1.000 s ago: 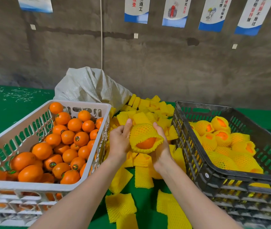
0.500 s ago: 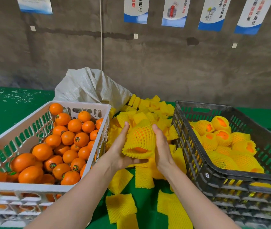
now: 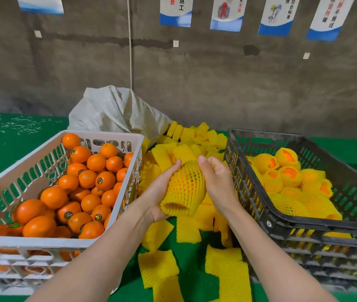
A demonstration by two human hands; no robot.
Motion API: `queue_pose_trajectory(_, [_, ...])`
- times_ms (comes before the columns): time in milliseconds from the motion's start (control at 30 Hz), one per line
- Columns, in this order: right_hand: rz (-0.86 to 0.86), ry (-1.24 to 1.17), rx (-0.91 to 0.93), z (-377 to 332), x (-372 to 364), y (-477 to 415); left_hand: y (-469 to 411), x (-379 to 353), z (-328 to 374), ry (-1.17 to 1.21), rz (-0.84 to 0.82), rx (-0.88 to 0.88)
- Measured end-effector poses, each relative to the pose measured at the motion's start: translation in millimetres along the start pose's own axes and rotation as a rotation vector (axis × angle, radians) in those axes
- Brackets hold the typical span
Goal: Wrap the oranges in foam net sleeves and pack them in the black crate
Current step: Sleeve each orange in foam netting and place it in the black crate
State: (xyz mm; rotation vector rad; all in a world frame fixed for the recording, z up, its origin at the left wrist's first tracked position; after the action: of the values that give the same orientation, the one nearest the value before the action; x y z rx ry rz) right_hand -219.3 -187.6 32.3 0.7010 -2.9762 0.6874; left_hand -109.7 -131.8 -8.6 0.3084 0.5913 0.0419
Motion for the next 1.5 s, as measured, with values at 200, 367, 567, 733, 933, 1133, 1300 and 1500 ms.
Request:
queue_pose_trajectory(200, [-0.058,-0.073,-0.046,5,3,0,5,-8,3,-0.049,-0.043,0.020])
queue_pose_trajectory(367, [0.077,0.098,0.010,2,17,-3,1,-20,11,-0.047,0.134,-0.046])
queue_pose_trajectory(567, [-0.115,0.235,0.022,-9,25,13,-12,-44,21,0.048,0.482,-0.216])
queue_pose_trajectory(733, [-0.174,0.189,-0.023,-10,54,14,-17,-83,16,-0.075,0.620,-0.301])
queue_pose_trajectory(933, [-0.017,0.046,0.011,-16,126,1,-54,-145,3,-0.152,0.386,-0.446])
queue_pose_trajectory(1133, [0.316,0.247,0.002,6,221,-37,-119,-195,-28,-1.006,0.394,-0.656])
queue_pose_trajectory(1300, [0.402,0.759,-0.200,52,296,-89,-161,-225,-75,-2.078,0.065,-0.424])
queue_pose_trajectory(1500, [0.325,1.102,-0.441,127,355,-131,-171,-219,-85,-2.267,-0.001,-0.327])
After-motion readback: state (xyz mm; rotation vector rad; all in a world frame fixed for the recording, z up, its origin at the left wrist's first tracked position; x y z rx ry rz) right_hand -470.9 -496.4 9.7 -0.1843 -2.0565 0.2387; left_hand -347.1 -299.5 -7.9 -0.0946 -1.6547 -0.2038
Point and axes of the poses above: each hand's wrist, its own y-axis away from the middle knuckle, its own x-axis out of the back of the hand, z = x × y, the point moved 4 cm from there along -y, towards the middle knuckle, and after that the axes turned 1 degree about -z, right-handed, at the moved point
